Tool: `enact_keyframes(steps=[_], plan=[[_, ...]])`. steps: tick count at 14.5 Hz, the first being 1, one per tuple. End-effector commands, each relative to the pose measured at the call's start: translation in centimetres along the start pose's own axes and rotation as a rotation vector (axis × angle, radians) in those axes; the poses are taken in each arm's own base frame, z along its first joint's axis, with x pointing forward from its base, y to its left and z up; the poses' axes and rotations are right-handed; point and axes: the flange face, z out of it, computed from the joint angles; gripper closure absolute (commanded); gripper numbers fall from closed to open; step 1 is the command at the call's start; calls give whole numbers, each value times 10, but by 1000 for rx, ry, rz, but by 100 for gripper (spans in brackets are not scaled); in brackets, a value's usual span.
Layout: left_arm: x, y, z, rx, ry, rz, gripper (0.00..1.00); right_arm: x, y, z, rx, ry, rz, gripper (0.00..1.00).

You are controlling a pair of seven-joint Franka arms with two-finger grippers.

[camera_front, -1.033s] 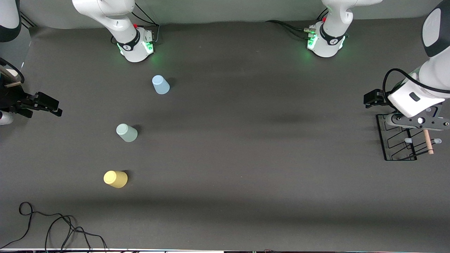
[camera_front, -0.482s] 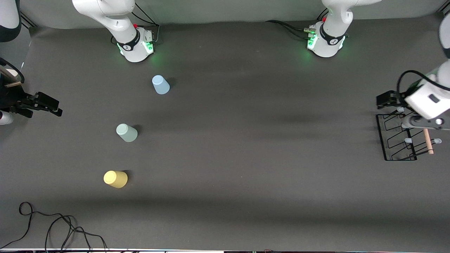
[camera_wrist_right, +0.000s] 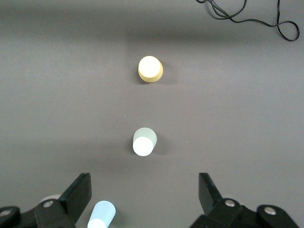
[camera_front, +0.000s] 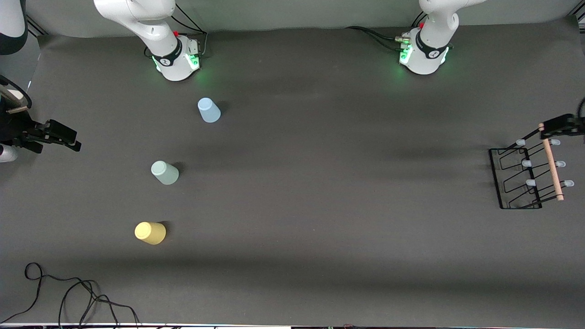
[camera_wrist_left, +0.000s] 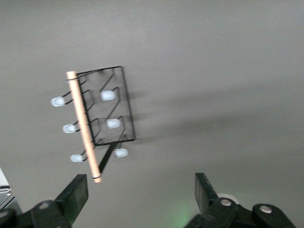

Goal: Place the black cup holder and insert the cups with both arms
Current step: 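Lift the black cup holder by its wooden handle with the left gripper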

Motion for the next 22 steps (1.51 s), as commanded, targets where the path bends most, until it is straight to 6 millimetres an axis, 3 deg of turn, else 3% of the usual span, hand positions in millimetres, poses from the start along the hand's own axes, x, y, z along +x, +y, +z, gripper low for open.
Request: enact_keyframes(steps=[1, 3, 7, 10, 16, 20, 22], plan=[[6, -38, 26, -2, 5, 1, 2, 1, 0, -4, 14, 1, -10, 0], [9, -66, 51, -4, -9, -13, 2, 1, 0, -4, 14, 1, -10, 0], [21, -85, 104, -7, -17, -26, 4, 2, 0, -2, 16, -2, -8, 0], [14, -109, 154, -4, 20, -9, 4, 2, 0, -2, 16, -3, -8, 0], [13, -119, 221, -18, 33, -24, 9, 2, 0, -2, 16, -3, -10, 0], [10, -124, 233, -19, 38, -28, 30, 2, 0, -2, 16, -3, -10, 0], [10, -124, 235, -19, 38, -24, 50, 2, 0, -2, 16, -3, -8, 0]])
